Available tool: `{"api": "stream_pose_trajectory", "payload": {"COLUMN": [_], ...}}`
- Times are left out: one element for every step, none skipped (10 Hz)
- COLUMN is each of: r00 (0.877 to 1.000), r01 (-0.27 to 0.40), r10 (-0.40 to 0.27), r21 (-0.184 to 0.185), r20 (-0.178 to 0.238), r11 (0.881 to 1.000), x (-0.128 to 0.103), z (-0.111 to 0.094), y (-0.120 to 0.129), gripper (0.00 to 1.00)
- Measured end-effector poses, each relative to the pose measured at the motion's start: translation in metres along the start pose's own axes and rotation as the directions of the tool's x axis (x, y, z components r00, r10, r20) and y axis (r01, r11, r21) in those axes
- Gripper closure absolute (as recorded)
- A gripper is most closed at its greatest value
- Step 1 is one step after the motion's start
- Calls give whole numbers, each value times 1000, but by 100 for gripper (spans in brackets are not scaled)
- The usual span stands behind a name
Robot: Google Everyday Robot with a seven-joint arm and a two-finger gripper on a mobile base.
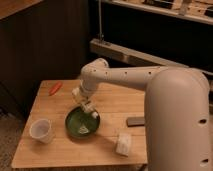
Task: Place the bottle in the ceramic bowl
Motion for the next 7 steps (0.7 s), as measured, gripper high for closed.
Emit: {"api": "stream_pose_trajectory", "payload": {"r00": [1000, 1000, 999, 999, 998, 997, 996], "r01": [11, 19, 25, 29, 39, 52, 57], "r10": [-11, -19, -25, -30, -40, -53, -59], "r21": [-7, -8, -10, -12, -18, -24, -28], "r20": [-14, -21, -26, -30, -41, -53, -62], "r11": [1000, 1000, 1000, 999, 999, 998, 998], "x": [1, 3, 5, 10, 17, 23, 26], "z": [1, 3, 3, 3, 3, 5, 5], "y": [4, 5, 8, 16, 29, 40, 43], "gripper": [95, 95, 95, 95, 95, 95, 95]}}
